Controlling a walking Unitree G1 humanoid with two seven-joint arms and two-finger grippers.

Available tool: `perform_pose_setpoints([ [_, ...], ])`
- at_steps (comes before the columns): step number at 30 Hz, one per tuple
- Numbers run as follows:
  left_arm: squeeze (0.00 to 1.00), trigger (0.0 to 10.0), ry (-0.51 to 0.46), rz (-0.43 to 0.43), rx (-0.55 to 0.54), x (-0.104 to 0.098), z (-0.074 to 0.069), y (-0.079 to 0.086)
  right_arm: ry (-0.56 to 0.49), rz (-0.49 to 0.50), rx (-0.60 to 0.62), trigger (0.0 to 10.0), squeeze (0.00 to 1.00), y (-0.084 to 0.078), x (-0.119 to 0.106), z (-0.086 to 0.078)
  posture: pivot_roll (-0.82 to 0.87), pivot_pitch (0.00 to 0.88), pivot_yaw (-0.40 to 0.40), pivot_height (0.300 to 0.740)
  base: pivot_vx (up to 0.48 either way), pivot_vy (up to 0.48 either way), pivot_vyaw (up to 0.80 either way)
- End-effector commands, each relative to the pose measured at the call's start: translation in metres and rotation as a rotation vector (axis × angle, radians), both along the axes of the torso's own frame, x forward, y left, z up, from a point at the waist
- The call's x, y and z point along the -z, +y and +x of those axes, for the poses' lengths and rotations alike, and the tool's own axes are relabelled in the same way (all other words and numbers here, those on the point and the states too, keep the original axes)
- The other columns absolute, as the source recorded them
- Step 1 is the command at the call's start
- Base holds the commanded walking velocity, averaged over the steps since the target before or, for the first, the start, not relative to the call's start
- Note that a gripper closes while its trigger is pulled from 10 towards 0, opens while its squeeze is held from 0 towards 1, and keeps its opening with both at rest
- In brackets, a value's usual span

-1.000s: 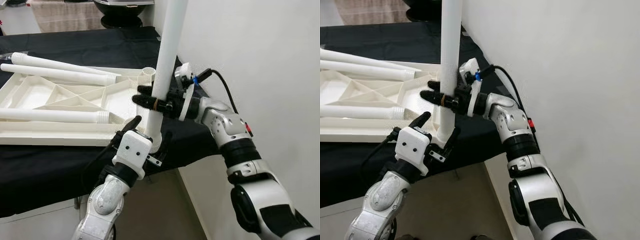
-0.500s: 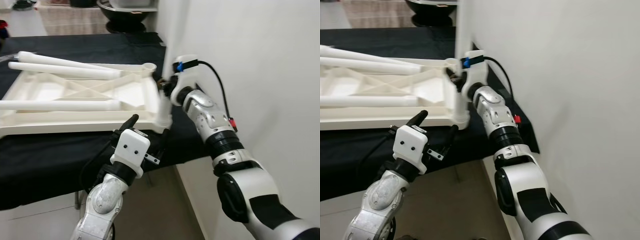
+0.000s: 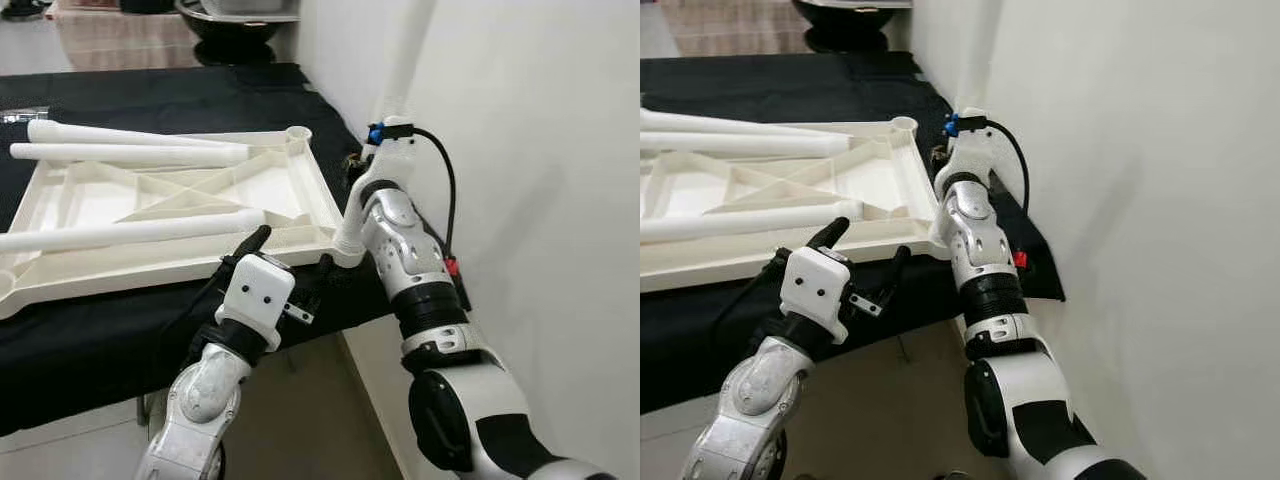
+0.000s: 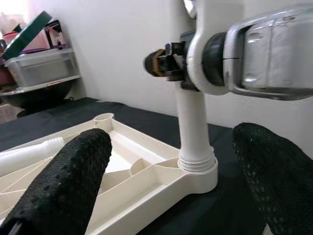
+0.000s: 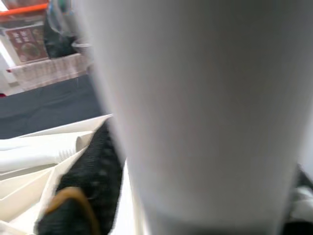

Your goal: Building children table

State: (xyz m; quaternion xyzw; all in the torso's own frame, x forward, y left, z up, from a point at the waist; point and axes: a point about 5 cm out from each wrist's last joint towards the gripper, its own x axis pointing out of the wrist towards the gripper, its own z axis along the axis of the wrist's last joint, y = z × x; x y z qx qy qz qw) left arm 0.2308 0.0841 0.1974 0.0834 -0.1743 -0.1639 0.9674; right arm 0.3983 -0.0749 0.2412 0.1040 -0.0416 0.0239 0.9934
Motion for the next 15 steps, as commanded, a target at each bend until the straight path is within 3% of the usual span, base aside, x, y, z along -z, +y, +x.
perform_pose_setpoints([
  [1,0.0,10.0,0.008,0.005,-0.002,0.003,0.0,-0.001,-0.034,-0.028,-0.033,10.0,1.0,0.005,-0.008,0.0,0.07,0.067,-0.128,0.74,0.0,0.0,0.0],
  [2,0.0,10.0,0.008,0.005,-0.002,0.003,0.0,-0.001,-0.037,-0.015,-0.108,10.0,0.0,0.008,-0.01,-0.001,0.07,0.066,-0.125,0.74,0.0,0.0,0.0],
  [3,0.0,10.0,0.008,0.005,-0.002,0.003,0.0,-0.001,-0.037,-0.015,-0.108,10.0,0.0,0.008,-0.01,-0.001,0.07,0.066,-0.125,0.74,0.0,0.0,0.0],
  [5,0.0,10.0,0.007,0.005,-0.003,0.003,0.0,-0.001,-0.022,0.011,-0.343,10.0,0.0,0.017,-0.013,-0.001,0.07,0.066,-0.123,0.74,0.0,0.0,0.0],
  [6,0.0,10.0,0.007,0.005,-0.003,0.003,0.0,-0.001,-0.022,0.011,-0.343,10.0,0.0,0.017,-0.013,-0.001,0.07,0.066,-0.123,0.74,0.0,0.0,0.0],
  [8,0.0,10.0,0.004,0.006,-0.001,0.002,0.0,-0.001,-0.011,-0.005,-0.597,10.0,0.0,0.02,-0.013,-0.005,0.07,0.063,-0.125,0.74,0.0,0.0,0.0],
  [9,0.0,10.0,0.003,0.006,-0.001,0.002,0.0,-0.001,-0.009,-0.015,-0.675,10.0,0.0,0.017,-0.012,-0.006,0.07,0.064,-0.123,0.74,0.0,0.0,0.0],
  [10,0.0,10.0,0.003,0.006,-0.001,0.002,0.0,-0.001,-0.009,-0.015,-0.675,10.0,0.0,0.017,-0.012,-0.006,0.07,0.064,-0.123,0.74,0.0,0.0,0.0],
  [12,0.0,10.0,0.001,0.004,0.0,0.002,0.0,-0.001,-0.04,-0.037,-0.858,10.0,0.0,0.011,-0.011,-0.012,0.08,0.064,-0.125,0.74,0.0,0.0,0.0],
  [13,0.0,10.0,0.001,0.004,0.0,0.002,0.0,-0.001,-0.04,-0.037,-0.858,10.0,0.0,0.011,-0.011,-0.012,0.08,0.064,-0.125,0.74,0.0,0.0,0.0],
  [15,0.0,10.0,-0.001,0.003,0.002,0.001,0.0,-0.001,-0.106,-0.047,-1.092,10.0,0.0,0.005,-0.012,-0.027,0.08,0.063,-0.125,0.74,0.0,0.0,0.0],
])
